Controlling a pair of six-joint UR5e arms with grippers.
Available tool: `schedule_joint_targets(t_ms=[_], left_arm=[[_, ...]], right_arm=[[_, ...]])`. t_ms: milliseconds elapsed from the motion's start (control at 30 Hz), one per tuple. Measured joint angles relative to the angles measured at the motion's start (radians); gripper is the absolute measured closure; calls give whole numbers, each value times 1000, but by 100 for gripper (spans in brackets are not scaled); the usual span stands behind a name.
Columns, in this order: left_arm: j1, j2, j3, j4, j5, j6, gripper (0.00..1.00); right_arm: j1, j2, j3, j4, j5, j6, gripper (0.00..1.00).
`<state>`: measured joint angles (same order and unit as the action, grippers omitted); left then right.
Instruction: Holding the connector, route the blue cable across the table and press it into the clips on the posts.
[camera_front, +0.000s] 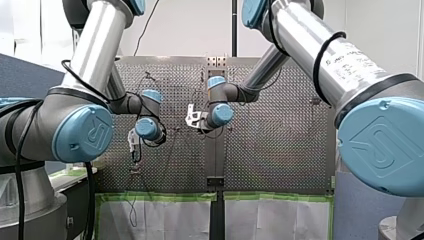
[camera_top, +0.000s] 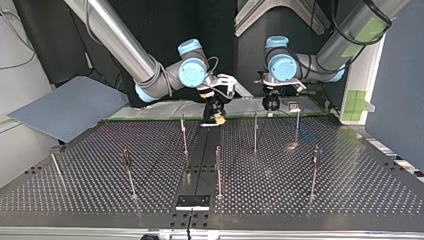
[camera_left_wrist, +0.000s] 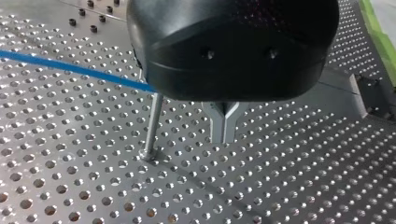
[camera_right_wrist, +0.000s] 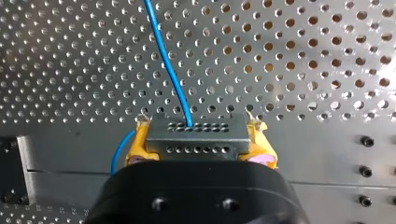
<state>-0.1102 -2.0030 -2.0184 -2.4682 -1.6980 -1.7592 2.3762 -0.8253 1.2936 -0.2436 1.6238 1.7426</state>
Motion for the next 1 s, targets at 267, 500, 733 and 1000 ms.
schedule_joint_targets(t_ms=[267,500,733,1000], left_arm=[[10,-1,9,-5,15,-5,99],[7,8,10,-31,17,-2,99],[1,37,10,-51,16,-1,99],[8,43,11,-25,17,-14,99]], right_arm=[[-12,0,-1,-2,-4,0,100],[-14,1,-1,-3,-11,-4,100],[-15,1,-2,-7,-20,-7,100],[-20,1,-5,-10,-22,-7,100]])
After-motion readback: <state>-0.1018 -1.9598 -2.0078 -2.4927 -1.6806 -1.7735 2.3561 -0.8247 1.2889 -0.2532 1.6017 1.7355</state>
